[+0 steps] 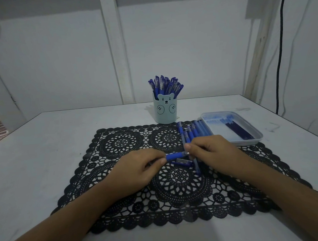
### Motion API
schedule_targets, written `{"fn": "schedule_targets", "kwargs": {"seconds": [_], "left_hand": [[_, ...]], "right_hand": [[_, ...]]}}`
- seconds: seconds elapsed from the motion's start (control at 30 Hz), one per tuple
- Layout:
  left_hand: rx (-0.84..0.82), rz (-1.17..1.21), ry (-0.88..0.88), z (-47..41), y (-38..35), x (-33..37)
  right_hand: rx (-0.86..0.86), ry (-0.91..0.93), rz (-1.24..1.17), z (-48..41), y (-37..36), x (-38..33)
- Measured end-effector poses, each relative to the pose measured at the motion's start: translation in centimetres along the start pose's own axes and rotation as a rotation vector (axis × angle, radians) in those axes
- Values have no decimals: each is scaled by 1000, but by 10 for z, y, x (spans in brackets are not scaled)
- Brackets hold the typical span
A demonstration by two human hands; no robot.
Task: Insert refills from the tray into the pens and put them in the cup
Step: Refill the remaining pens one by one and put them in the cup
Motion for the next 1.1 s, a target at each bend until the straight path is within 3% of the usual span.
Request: {"fn": "schedule_targets", "kwargs": {"seconds": [0.33, 0.53, 1.1], "left_hand": [[41, -41, 11, 0, 0, -3], [31, -64, 10, -1, 0, -3], [39, -26, 57, -1, 0, -8]], "right_hand": [[7, 20, 45, 3, -4, -7], [39, 1, -82, 2, -2, -7], [93, -29, -128, 1, 0, -5]]}}
Point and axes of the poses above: each hand's wrist, its own z-axis away from the middle knuckle, its own y-axis out of the back of the hand, x = y × z, the point moved 6 cm from there along -z, towards the middle knuckle, and after that the axes turned 4 degrees about -z, right-handed, at the moved point
